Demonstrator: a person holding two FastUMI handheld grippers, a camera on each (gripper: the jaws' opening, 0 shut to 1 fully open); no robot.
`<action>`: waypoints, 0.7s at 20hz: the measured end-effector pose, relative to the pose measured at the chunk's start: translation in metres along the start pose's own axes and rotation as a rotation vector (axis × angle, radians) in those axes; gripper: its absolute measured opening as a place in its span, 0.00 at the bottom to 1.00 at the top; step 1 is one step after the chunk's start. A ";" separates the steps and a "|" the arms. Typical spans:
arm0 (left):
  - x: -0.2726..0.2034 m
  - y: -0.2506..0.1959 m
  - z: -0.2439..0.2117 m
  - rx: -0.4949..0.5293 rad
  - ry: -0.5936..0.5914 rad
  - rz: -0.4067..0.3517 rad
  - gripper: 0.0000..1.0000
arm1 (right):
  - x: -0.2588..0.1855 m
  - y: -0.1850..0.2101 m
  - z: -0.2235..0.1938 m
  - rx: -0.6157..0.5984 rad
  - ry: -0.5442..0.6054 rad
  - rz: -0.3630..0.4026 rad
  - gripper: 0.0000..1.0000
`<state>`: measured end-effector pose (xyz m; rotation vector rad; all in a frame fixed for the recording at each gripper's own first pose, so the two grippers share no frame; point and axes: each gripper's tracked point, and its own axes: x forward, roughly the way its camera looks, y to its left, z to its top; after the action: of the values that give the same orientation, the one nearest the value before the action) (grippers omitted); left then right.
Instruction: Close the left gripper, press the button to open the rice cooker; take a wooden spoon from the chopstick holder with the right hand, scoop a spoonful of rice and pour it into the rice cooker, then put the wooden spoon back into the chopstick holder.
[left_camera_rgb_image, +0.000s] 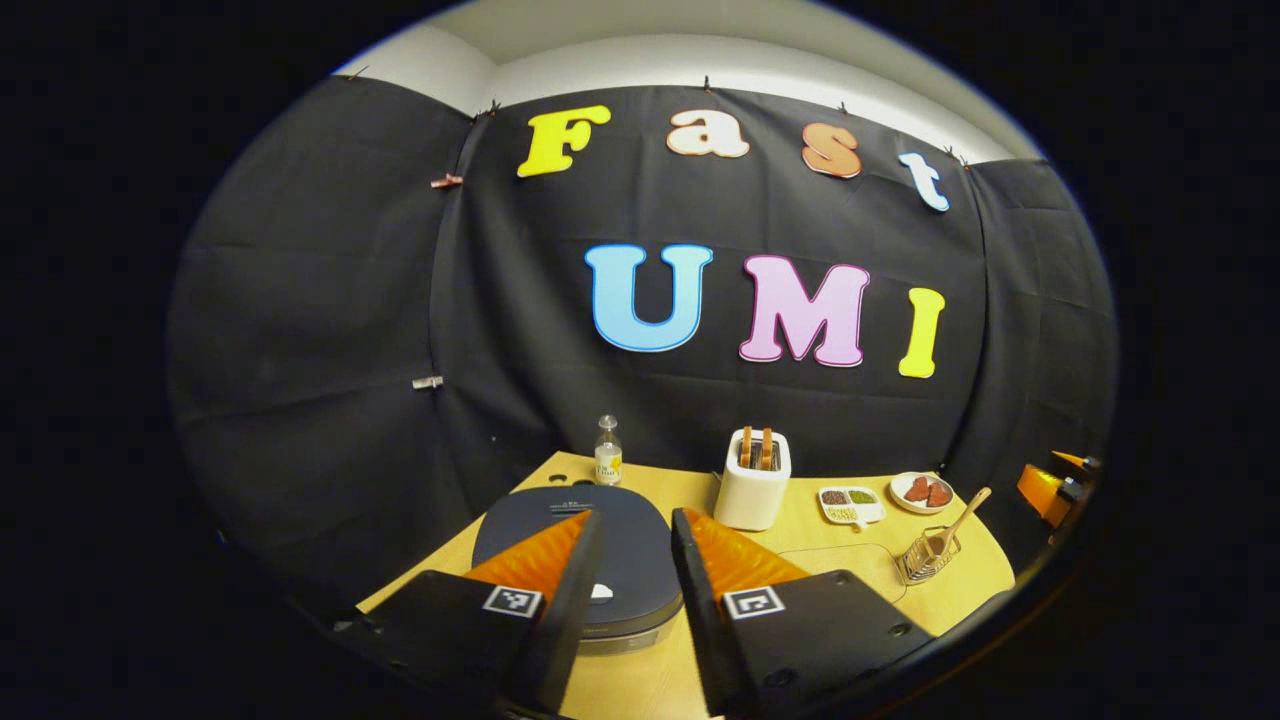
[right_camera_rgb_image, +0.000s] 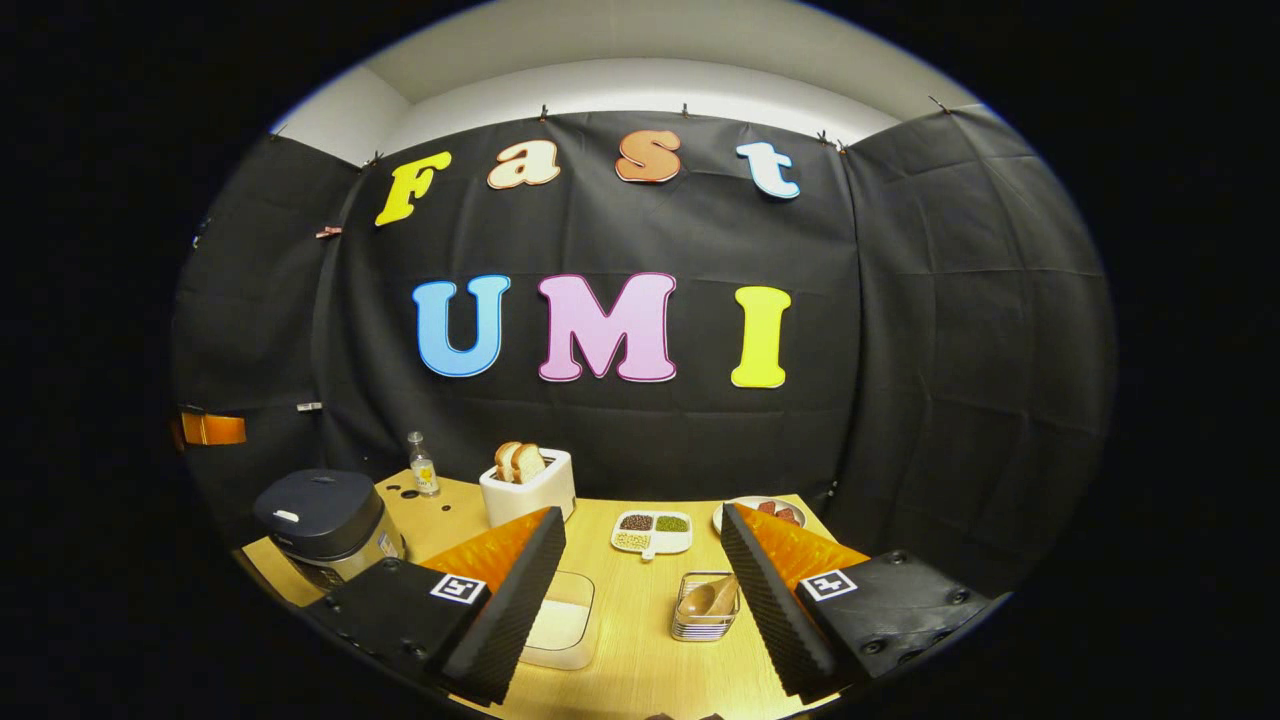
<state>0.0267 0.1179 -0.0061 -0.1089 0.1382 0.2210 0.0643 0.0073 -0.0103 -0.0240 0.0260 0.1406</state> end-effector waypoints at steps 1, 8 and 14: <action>0.005 0.004 -0.005 -0.013 0.019 0.001 0.43 | 0.000 -0.002 -0.002 0.000 0.004 -0.001 0.98; 0.038 0.030 -0.037 -0.104 0.150 0.017 0.08 | -0.005 -0.019 -0.008 -0.012 0.018 -0.037 0.96; 0.064 0.041 -0.084 -0.104 0.298 0.002 0.06 | -0.008 -0.035 -0.017 -0.015 0.038 -0.079 0.98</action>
<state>0.0684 0.1608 -0.1021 -0.2448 0.4238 0.2128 0.0608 -0.0286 -0.0264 -0.0423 0.0618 0.0614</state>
